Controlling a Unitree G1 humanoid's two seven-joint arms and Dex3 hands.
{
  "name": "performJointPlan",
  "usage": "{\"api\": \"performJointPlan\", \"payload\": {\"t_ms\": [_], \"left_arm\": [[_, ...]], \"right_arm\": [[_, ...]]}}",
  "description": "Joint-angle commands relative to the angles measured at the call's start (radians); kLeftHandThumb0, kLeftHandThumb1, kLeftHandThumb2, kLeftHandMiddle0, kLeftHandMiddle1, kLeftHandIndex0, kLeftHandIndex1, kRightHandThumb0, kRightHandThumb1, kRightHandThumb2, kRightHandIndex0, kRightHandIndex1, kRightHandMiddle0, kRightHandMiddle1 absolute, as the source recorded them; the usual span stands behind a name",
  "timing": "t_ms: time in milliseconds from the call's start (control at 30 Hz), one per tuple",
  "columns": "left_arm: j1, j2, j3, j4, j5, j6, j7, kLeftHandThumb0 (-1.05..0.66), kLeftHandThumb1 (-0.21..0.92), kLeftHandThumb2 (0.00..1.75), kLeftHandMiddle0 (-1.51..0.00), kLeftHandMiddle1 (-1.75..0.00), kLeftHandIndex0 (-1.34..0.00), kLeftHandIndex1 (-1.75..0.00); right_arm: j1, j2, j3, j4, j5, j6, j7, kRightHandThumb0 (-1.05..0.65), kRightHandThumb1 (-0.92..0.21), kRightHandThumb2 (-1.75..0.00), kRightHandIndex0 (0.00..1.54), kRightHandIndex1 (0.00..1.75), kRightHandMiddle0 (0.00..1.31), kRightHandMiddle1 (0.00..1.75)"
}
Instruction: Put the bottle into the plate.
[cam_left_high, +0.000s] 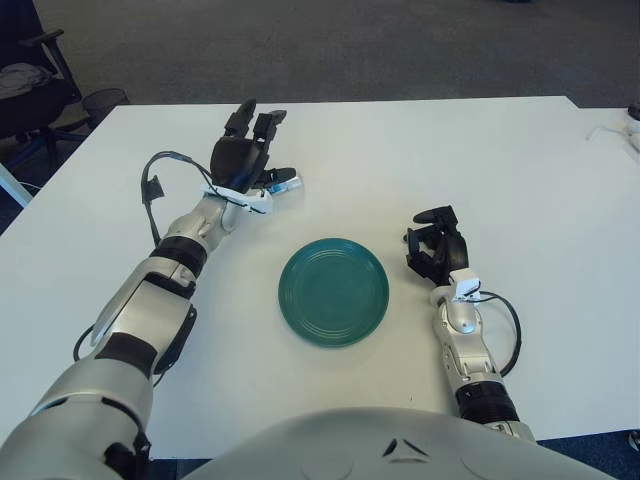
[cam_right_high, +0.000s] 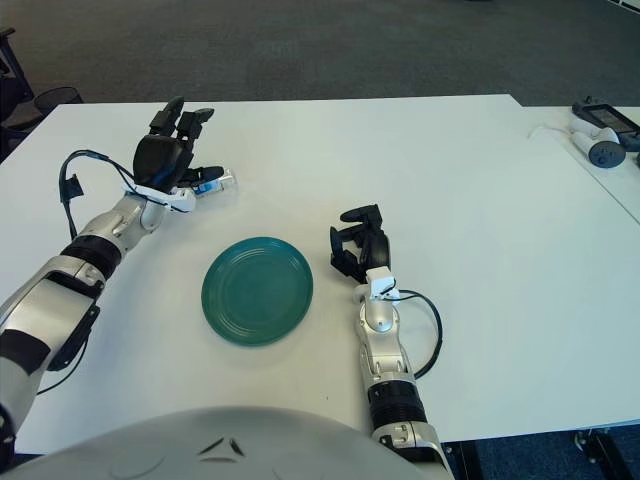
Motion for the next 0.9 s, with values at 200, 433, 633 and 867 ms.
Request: {"api": "performJointPlan", "payload": {"t_ms": [200, 433, 633, 867], "left_arm": [[-0.038, -0.006, -0.018, 0.042, -0.025, -0.015, -0.05, -1.02, 0.92, 0.65, -0.41, -0.23, -0.03, -1.14], [-0.044, -0.006, -0.019, 0.055, -0.043, -0.034, -0.075, -1.02, 0.92, 0.66, -0.38, -0.48, -0.1, -1.18], [-0.046, 0.002, -0.018, 0.055, -0.054, -0.052, -0.102, -1.01, 0.92, 0.68, -0.41, -0.56, -0.16, -1.2], [-0.046, 0.018, -0.016, 0.047, -0.055, -0.069, -0.132, -1.01, 0.92, 0.77, -0.43, -0.6, -0.2, -1.22]], "right_arm": [[0.064, 0.009, -0.001, 0.082, 0.004, 0.075, 0.002, 0.0, -0.71, -0.79, 0.43, 1.56, 0.16, 1.75], [0.064, 0.009, -0.002, 0.084, 0.011, 0.071, 0.007, 0.0, -0.72, -0.77, 0.43, 1.54, 0.17, 1.75], [0.064, 0.013, -0.005, 0.086, 0.018, 0.065, 0.009, 0.0, -0.7, -0.79, 0.43, 1.56, 0.17, 1.75], [0.061, 0.014, -0.006, 0.091, 0.019, 0.058, 0.01, 0.0, -0.67, -0.85, 0.44, 1.6, 0.16, 1.75]]}}
